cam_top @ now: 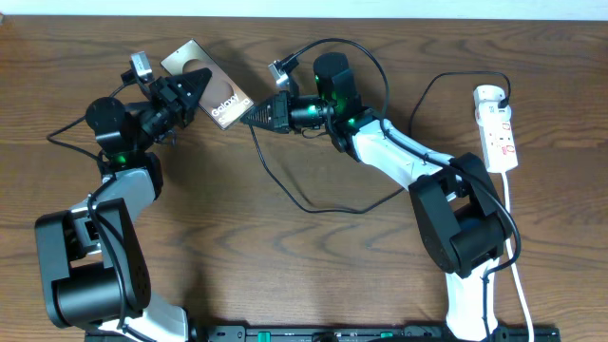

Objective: Plug charger to phone and switch on socket

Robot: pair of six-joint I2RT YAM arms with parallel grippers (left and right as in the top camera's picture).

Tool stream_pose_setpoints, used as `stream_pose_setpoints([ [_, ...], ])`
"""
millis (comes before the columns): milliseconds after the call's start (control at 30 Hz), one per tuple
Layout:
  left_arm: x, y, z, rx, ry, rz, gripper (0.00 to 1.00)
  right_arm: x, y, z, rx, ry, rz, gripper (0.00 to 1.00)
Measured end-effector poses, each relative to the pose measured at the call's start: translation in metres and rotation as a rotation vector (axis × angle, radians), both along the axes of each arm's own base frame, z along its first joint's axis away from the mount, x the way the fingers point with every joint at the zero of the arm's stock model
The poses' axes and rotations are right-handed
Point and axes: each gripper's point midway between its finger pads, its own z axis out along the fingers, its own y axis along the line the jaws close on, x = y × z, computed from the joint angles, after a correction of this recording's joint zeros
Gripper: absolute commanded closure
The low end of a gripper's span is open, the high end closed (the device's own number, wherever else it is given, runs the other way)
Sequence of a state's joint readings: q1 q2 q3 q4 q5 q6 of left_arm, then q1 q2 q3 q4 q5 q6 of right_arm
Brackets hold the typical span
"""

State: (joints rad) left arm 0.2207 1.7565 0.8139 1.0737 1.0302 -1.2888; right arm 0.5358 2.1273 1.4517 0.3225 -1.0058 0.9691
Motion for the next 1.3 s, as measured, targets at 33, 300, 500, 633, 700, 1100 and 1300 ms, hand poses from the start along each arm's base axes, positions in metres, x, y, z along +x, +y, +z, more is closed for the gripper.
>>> stream_pose_setpoints([
  [33, -0.001, -0.002, 0.000, 0.000, 0.001, -0.013, 0.93, 0.001, 0.000, 0.000, 0.001, -0.004, -0.004, 0.99],
  [300, -0.008, 0.002, -0.001, 0.001, 0.005, -0.049, 0.93, -0.007, -0.002, 0.004, 0.021, -0.015, 0.052, 0.99],
  [500, -0.006, 0.026, -0.002, 0.002, 0.007, 0.007, 0.93, -0.025, -0.004, -0.001, 0.017, 0.010, 0.146, 0.99],
  [633, -0.006, 0.036, -0.002, 0.002, 0.007, 0.029, 0.93, -0.036, -0.008, -0.014, -0.017, 0.045, 0.181, 0.99],
  [700, -0.005, 0.038, -0.002, 0.002, 0.007, 0.034, 0.92, -0.038, -0.008, -0.016, -0.021, 0.036, 0.193, 0.99],
  [1100, -0.006, 0.038, -0.004, 0.003, 0.014, 0.031, 0.93, -0.050, 0.005, 0.006, 0.072, -0.120, 0.276, 0.99],
  [1300, -0.007, 0.037, -0.009, -0.002, 0.042, 0.022, 0.93, -0.053, 0.008, 0.010, 0.084, -0.121, 0.289, 0.99],
])
